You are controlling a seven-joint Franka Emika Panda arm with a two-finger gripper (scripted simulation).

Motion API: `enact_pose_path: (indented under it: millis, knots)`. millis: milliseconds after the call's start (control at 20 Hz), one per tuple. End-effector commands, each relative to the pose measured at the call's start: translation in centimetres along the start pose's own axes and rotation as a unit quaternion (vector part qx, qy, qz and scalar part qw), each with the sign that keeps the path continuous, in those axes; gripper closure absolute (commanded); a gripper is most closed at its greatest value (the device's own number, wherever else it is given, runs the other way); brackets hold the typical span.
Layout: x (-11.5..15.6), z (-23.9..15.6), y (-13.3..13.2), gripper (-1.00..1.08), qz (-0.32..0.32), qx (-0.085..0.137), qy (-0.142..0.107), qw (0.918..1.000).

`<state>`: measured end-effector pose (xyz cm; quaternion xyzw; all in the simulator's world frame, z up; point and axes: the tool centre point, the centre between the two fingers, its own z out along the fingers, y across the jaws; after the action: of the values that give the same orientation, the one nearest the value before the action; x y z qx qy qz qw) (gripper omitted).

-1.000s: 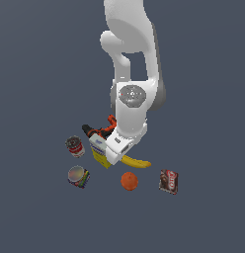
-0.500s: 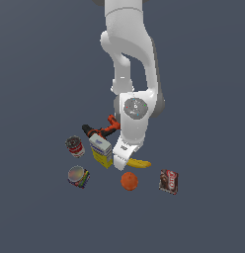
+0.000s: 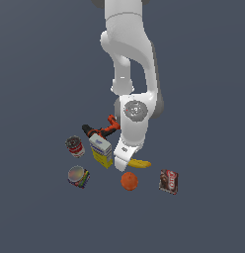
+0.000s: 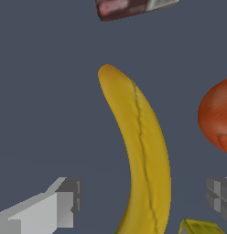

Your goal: Pick up a designated object from a clutter of objects.

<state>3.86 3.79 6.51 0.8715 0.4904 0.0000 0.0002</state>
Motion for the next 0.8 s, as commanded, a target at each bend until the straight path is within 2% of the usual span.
enact_pose_path:
  millis: [0,350,600,650,750]
  knots:
    - [0.0,0.7,-0.1,-0.92,0.0,0.0,0.0,1.0]
    - [0.0,4.0,-0.1,-0.92,-0.002,0.0,0.0,1.0]
    - [0.0,4.6,-0.1,-0.92,-0.002,0.0,0.0,1.0]
    - [0.0,4.6,-0.1,1.08,-0.002,0.0,0.0,1.0]
    - [0.0,4.6,-0.1,1.08,-0.002,0.0,0.0,1.0]
